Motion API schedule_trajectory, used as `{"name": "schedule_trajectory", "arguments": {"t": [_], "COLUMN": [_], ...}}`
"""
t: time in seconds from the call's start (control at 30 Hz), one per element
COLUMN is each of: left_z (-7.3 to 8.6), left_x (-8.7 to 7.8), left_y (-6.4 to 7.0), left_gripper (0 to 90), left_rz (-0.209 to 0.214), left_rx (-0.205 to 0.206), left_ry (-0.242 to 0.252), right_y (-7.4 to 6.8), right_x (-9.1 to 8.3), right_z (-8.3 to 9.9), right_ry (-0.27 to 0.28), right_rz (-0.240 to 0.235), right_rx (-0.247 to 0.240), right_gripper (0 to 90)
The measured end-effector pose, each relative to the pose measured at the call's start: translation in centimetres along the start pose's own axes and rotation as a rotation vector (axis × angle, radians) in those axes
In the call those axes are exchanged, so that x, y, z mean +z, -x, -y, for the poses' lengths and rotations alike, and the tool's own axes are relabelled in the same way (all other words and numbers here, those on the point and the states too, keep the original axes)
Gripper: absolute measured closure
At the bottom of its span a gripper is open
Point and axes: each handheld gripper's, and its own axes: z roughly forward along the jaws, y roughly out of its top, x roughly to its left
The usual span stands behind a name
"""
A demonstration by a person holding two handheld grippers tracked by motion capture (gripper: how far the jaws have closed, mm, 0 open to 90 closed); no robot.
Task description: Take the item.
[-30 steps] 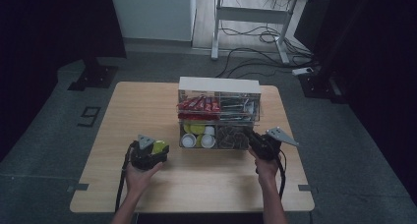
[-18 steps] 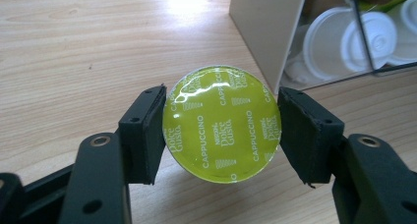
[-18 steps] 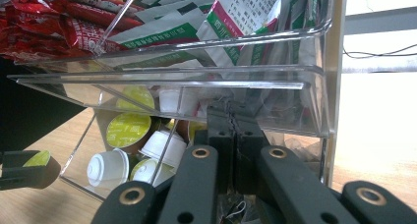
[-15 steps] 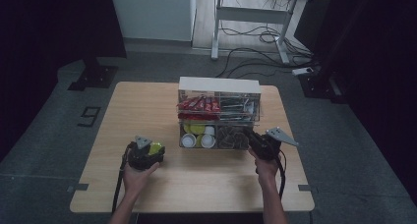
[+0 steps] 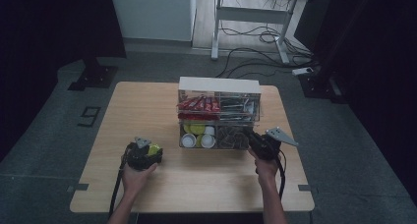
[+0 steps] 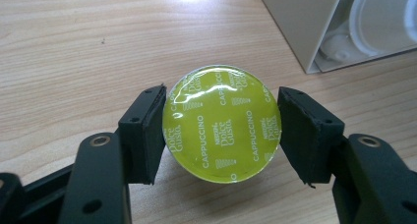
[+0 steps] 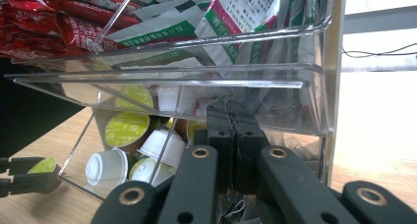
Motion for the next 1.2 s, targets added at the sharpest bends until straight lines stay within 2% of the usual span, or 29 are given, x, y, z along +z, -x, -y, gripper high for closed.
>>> {"name": "schedule_trajectory", "arguments": {"t": [0.23,0.37,0.6,0.73,0.9,1.2], "left_z": [0.1,0.2,0.2,0.2,0.2,0.9], "left_x": [0.3,0.5,0.8,0.8,0.1,-1.9], "left_y": [0.3,0.5,0.6,0.5,0.6,1.1], "left_gripper": [38.2,38.1,37.6,34.6,27.5,26.1], "left_rz": [-0.024,-0.024,-0.014,0.011,0.028,0.062], "left_rx": [0.022,0.026,0.021,0.027,0.034,0.021], "left_ry": [-0.024,-0.029,-0.048,-0.052,-0.015,0.049], "right_y": [0.0,0.0,0.0,0.0,0.0,-0.1], "right_x": [0.0,0.0,0.0,-0.1,-0.1,-0.1], "right_z": [0.0,0.0,0.0,0.0,0.0,0.0], "right_ry": [-0.001,-0.001,0.001,0.000,0.001,0.004], "right_rz": [0.001,0.000,0.003,0.005,0.005,0.012], "right_rx": [-0.001,0.000,0.001,0.000,-0.001,-0.003], "right_gripper": [87.8,87.8,87.7,87.7,87.8,88.0]}}
